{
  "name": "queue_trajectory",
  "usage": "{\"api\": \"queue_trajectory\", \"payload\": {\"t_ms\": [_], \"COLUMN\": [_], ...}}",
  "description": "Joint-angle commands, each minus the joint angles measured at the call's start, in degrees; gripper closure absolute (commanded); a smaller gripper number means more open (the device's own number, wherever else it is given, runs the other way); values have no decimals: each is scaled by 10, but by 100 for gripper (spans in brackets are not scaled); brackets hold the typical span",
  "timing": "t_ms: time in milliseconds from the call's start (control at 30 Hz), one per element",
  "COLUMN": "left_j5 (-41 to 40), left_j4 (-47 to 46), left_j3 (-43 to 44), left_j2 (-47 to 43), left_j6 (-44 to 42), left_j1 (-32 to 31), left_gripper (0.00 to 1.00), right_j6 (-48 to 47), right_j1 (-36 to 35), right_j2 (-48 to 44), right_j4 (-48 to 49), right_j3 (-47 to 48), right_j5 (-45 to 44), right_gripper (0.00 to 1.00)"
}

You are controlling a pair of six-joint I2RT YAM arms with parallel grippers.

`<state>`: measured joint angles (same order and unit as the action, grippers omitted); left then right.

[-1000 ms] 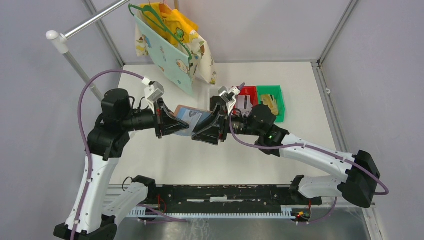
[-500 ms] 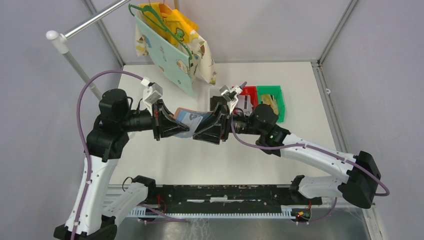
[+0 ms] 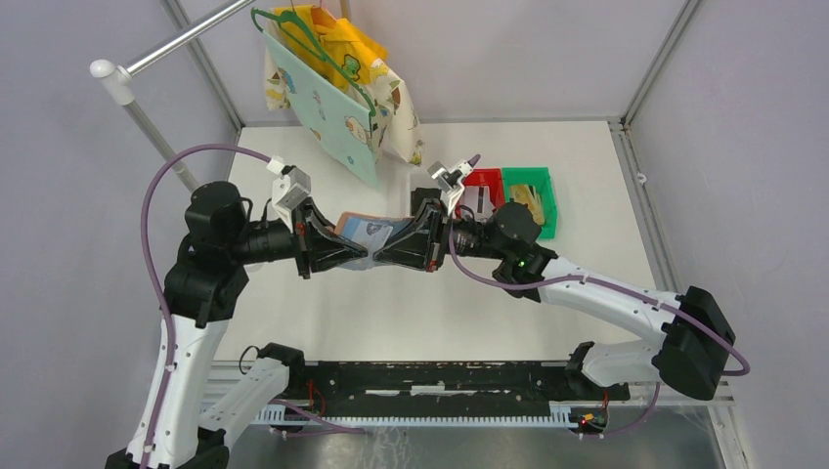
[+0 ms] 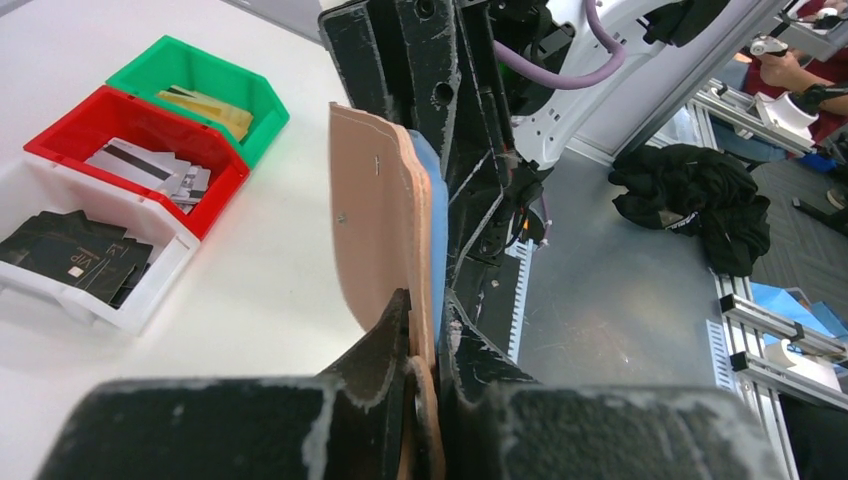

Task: Take the credit cards out of the card holder
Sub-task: Remove the credit card from the card holder.

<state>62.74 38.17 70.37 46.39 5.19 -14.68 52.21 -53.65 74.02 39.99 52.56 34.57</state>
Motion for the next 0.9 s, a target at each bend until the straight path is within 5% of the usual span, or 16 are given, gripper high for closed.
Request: {"api": "queue_trajectory", "payload": {"t_ms": [0,200,400,867], "left_j5": [7,-58,-54,37], "left_j4": [16,14,-10,-63], "left_j3": [-15,-8,-8,0], "left_j2": [1,9,8,2], "left_j6": [25,38,71,118], "left_j1": [-5,-5,-4,-4], "left_gripper": [86,74,75,98], "right_j6": [20,30,37,57], "right_j1": [1,1,1,2], "right_j2": [-8,-19,-22,-27], "right_j4": [123,167,182,239], "right_j3": [1,-30,-61,-115], "right_j5": [-21,-20,-23,-22], "right_gripper": [93,100,100,100]}}
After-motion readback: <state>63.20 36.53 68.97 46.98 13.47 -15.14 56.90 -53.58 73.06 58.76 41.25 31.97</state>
